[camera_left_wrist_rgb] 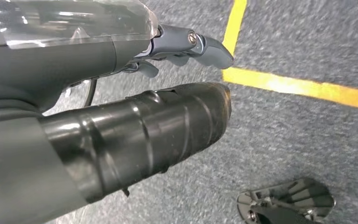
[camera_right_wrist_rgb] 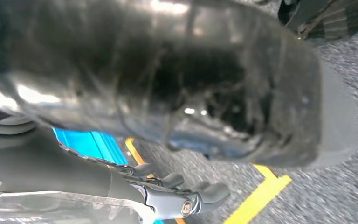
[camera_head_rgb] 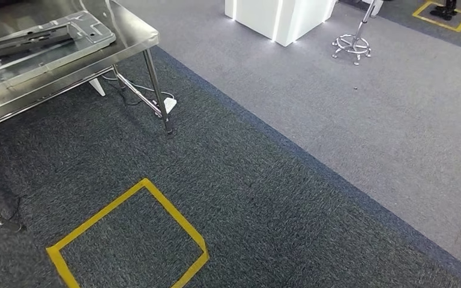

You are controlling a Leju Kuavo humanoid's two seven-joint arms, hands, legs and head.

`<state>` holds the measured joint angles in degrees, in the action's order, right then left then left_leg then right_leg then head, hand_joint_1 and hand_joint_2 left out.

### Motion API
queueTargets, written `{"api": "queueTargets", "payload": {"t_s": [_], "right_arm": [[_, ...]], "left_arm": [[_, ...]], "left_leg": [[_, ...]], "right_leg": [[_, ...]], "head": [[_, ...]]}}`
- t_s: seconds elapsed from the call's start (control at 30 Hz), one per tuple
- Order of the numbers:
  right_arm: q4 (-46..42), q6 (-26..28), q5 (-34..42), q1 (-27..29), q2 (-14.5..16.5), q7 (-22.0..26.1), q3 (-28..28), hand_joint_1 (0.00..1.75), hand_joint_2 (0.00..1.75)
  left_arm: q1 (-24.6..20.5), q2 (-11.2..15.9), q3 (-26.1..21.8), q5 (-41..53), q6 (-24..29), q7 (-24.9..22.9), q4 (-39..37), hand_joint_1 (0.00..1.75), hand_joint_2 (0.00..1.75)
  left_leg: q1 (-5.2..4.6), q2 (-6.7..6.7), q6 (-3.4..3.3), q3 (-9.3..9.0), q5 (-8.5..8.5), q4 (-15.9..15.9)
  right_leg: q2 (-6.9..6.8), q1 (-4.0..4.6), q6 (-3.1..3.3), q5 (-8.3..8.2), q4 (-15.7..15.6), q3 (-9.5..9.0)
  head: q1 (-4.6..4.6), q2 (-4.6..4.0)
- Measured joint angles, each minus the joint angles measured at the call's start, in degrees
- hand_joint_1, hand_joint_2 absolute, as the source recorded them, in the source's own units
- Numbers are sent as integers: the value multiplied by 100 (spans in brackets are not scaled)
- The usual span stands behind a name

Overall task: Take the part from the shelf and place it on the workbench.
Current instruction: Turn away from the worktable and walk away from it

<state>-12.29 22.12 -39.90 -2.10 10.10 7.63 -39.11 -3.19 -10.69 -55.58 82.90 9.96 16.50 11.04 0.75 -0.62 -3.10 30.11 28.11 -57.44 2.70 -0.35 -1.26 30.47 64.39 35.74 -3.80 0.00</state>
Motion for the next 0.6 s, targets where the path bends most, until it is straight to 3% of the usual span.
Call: {"api": "queueTargets", "payload": {"t_s": [0.07,0.1,0.13,0.2,0.27,0.33,0.4,0.47,0.53,0.6], "right_arm": [[2,-11,-1,-11,0,-2,1,0,0],[3,-16,-1,-11,0,-1,1,0,0],[4,-20,-2,-8,0,-1,1,0,0],[5,-26,-9,1,0,-2,1,0,0],[5,-33,-19,-3,0,2,4,0,0],[5,-38,-28,-19,1,7,11,0,0],[5,-39,-46,-20,2,9,19,0,0],[4,-39,-88,-19,2,5,32,0,0],[5,-41,-127,-29,2,1,50,0,0],[5,-46,-154,-31,2,-1,68,0,0]], "left_arm": [[16,0,0,0,-2,2,0,0,0],[20,0,0,0,-3,2,0,0,0],[20,0,0,0,-3,3,0,0,0],[15,-1,1,0,-4,11,0,0,0],[11,-2,2,0,-3,21,0,0,0],[5,-1,2,1,-2,26,0,0,0],[-5,-1,5,16,9,27,0,0,0],[-7,-2,19,57,54,25,0,0,0],[4,-2,37,92,114,25,0,0,0],[23,-4,45,103,151,26,0,0,0]], "left_leg": [[-20,157,-21,4,8,2],[-26,238,-22,3,18,0],[-28,312,-19,-2,29,-1],[-28,438,6,-30,60,-10],[-42,548,59,-69,103,-19],[-59,643,130,-108,138,-14],[-52,731,200,-155,176,-14],[-28,577,256,-103,351,-224],[-9,277,286,183,707,-859],[-7,152,292,529,936,-1534]], "right_leg": [[-170,-12,-27,322,728,365],[-200,-26,-40,372,955,479],[-222,-38,-50,316,981,491],[-325,-52,-50,-43,387,171],[-596,-24,-9,-295,-341,-211],[-723,22,47,-313,-574,-320],[-597,24,101,-334,-597,-321],[-467,1,166,-364,-638,-337],[-343,-1,218,-383,-652,-338],[-191,11,240,-388,-643,-333]], "head": [[-2,0],[-2,0],[-2,0],[-3,0],[-3,0],[-2,0],[0,0],[7,0],[14,0],[16,0]]}}
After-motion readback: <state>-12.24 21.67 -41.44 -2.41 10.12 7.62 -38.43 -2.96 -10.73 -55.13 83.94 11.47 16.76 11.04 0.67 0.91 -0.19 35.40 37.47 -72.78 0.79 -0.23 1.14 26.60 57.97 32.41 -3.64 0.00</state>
